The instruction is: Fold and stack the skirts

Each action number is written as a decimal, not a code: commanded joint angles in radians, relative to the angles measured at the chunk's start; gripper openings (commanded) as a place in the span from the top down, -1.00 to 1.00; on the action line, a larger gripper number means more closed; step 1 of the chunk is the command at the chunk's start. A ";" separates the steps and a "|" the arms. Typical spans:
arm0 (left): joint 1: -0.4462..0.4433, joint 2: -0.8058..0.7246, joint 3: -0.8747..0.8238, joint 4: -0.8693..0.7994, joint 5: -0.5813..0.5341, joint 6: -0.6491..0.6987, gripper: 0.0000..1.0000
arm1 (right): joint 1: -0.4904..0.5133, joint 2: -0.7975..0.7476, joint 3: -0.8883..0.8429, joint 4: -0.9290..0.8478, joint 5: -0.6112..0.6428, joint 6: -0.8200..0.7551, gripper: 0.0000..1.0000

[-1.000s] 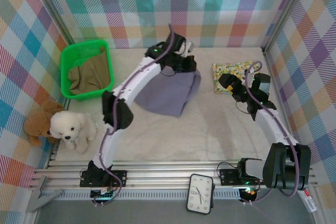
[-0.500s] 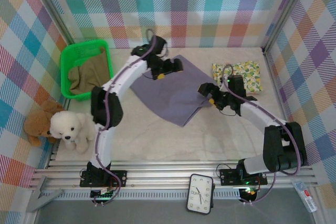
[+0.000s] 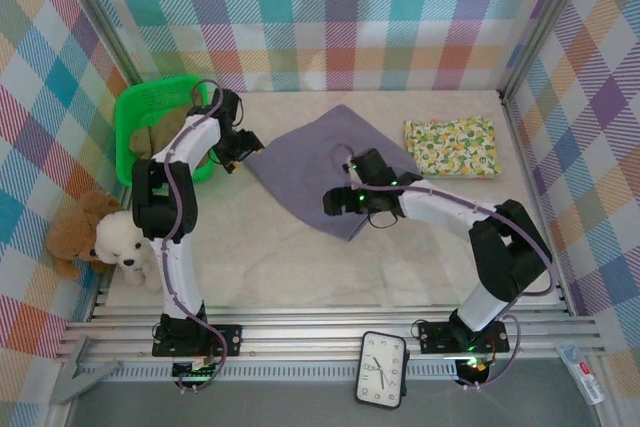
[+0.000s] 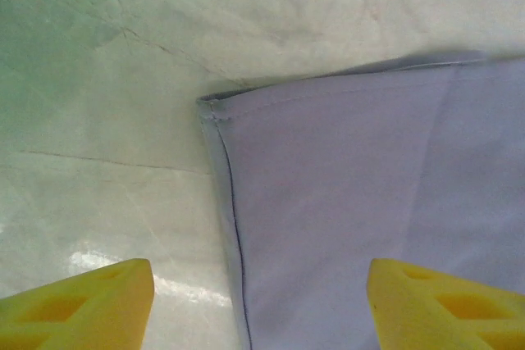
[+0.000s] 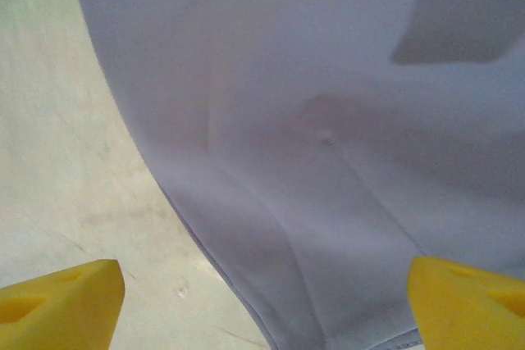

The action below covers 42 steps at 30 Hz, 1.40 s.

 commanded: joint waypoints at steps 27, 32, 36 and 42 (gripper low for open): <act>-0.006 0.151 0.076 0.042 -0.025 -0.032 1.00 | 0.201 0.112 -0.014 -0.180 0.293 -0.614 -0.23; -0.007 0.151 0.063 0.047 -0.015 -0.038 1.00 | 0.224 0.161 0.027 -0.214 0.322 -0.637 0.00; -0.006 0.137 0.043 0.059 -0.003 -0.046 1.00 | 0.235 0.201 0.070 -0.225 0.343 -0.614 0.26; 0.007 0.000 0.022 0.072 0.022 -0.053 1.00 | 0.207 0.002 0.084 -0.235 0.414 -0.603 0.88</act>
